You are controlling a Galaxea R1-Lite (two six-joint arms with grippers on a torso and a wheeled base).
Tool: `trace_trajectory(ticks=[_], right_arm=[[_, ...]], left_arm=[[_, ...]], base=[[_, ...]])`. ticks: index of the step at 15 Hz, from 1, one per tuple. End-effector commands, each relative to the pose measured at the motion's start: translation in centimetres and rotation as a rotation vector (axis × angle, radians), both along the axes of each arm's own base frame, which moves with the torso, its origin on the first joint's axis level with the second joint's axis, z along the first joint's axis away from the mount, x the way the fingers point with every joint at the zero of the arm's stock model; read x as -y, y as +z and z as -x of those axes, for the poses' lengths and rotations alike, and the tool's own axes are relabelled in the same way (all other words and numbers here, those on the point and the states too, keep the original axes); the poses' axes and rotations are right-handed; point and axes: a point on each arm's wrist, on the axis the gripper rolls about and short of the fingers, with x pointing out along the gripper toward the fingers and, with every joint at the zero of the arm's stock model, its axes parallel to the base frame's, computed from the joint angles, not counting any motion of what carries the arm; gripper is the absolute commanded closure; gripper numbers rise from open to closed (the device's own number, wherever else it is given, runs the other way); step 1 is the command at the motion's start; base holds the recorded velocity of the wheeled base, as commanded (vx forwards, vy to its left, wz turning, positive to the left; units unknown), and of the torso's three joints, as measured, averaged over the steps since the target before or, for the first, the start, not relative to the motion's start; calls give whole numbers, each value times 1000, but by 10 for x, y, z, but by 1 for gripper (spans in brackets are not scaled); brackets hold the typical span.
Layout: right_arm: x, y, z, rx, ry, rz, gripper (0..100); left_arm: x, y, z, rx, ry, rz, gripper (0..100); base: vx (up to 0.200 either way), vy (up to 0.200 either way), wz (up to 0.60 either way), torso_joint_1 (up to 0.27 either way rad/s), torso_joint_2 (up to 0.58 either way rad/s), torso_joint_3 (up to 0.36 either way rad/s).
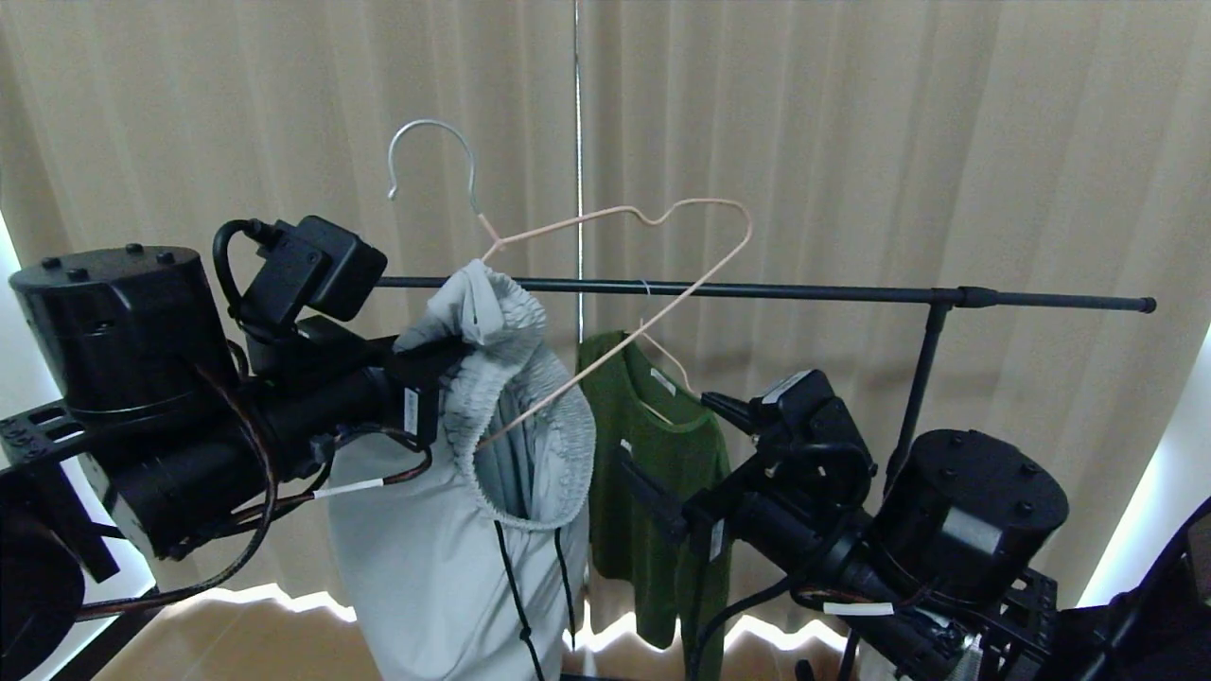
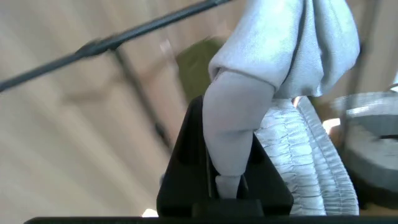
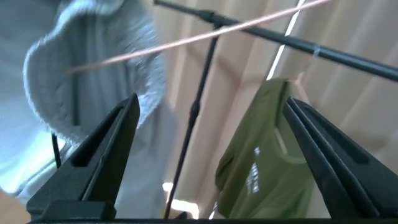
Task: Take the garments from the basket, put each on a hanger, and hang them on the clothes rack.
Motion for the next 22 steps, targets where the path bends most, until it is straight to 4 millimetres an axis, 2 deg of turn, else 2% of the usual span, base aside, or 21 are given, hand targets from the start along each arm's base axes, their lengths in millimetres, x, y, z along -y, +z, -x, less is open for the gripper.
trace_trajectory(ticks=[1, 4, 8, 9, 14, 17, 19, 22], right_arm=[[-6, -10, -2, -21, 6, 22, 0], [-9, -18, -6, -35, 6, 38, 0], [-8, -21, -5, -45, 4, 48, 0], [-7, -22, -5, -45, 4, 48, 100], [4, -20, -10, -43, -36, 43, 100], [19, -19, -8, -38, -74, 38, 100], [39, -17, -24, -27, -158, 27, 100], [58, -11, -39, -11, -240, 11, 100]], left_arm=[[12, 3, 6, 30, -56, 16, 100], [25, 7, 14, 64, -117, 36, 100], [31, 10, 19, 76, -148, 40, 100], [31, 10, 19, 79, -148, 38, 100], [26, 10, 17, 81, -129, 29, 100], [8, -2, 18, 74, -76, -43, 100], [-3, -12, 28, 66, -62, -100, 100], [-14, -22, 45, 70, -65, -164, 100]], base=[[0, 0, 0, 0, 0, 0], [0, 0, 0, 0, 0, 0], [0, 0, 0, 0, 0, 0], [0, 0, 0, 0, 0, 0], [0, 0, 0, 0, 0, 0], [0, 0, 0, 0, 0, 0], [0, 0, 0, 0, 0, 0], [0, 0, 0, 0, 0, 0]])
